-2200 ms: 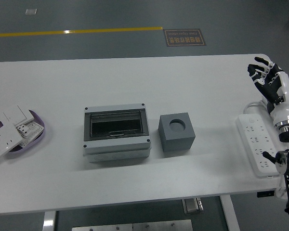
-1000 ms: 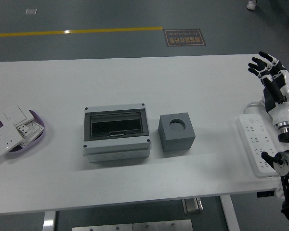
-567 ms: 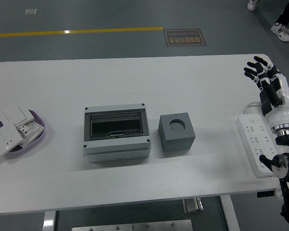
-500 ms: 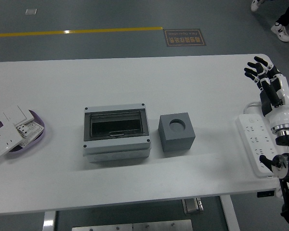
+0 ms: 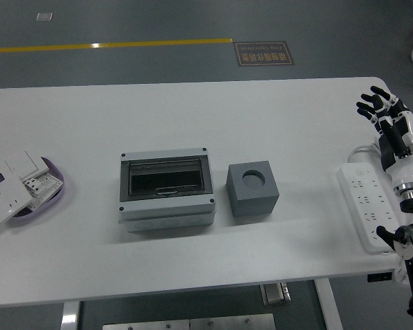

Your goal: Pick up the cylinder from the cube,place it in the box,flap close box

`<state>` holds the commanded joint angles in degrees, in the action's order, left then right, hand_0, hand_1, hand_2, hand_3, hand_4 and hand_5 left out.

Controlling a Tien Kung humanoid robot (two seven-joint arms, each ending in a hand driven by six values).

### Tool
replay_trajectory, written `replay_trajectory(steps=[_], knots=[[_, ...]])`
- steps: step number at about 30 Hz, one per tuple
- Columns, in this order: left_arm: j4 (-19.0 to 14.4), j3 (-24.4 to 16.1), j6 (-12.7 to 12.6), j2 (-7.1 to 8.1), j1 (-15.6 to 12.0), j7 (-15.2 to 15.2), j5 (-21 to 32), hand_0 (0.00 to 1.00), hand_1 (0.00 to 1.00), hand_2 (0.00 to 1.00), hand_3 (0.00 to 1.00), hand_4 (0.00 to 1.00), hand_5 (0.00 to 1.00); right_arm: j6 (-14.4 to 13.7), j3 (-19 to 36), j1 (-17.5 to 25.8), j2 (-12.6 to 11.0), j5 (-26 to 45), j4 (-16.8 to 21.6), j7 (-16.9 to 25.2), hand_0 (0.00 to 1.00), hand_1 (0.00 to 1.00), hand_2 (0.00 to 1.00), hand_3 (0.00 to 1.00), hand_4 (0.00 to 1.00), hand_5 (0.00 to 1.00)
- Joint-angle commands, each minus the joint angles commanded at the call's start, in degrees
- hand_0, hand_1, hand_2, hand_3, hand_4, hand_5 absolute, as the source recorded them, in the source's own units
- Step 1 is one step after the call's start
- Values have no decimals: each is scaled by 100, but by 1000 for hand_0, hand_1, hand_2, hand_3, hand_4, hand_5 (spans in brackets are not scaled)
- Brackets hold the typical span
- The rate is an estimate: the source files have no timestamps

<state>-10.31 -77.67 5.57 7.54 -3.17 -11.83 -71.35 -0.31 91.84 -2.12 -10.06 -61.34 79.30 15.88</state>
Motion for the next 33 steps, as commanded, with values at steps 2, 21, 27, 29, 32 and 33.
replay_trajectory(steps=[2,21,27,29,32,33], knots=[[0,6,1,1,2,0,6,637,665,585,644,721,296,-4,2,8,9,-20,4,-10,769,686,690,716,872,565],[0,-57,-24,-48,-16,-10,76,637,665,584,644,719,292,-14,58,79,74,-92,36,-47,768,683,678,685,866,570],[0,-55,-29,-66,-13,-8,104,636,665,584,645,719,291,-8,60,80,91,-112,43,-68,765,678,673,677,863,573],[0,-69,-31,-72,-13,-11,96,636,665,584,645,719,291,-9,69,86,90,-111,47,-71,765,678,673,677,863,573],[0,-74,-29,-80,-13,-9,92,636,665,584,645,718,289,-13,82,99,79,-108,51,-75,761,674,669,675,854,567],[0,-74,-29,-82,-12,-8,91,636,665,584,645,718,289,-13,86,103,77,-108,52,-76,761,674,669,675,854,567]])
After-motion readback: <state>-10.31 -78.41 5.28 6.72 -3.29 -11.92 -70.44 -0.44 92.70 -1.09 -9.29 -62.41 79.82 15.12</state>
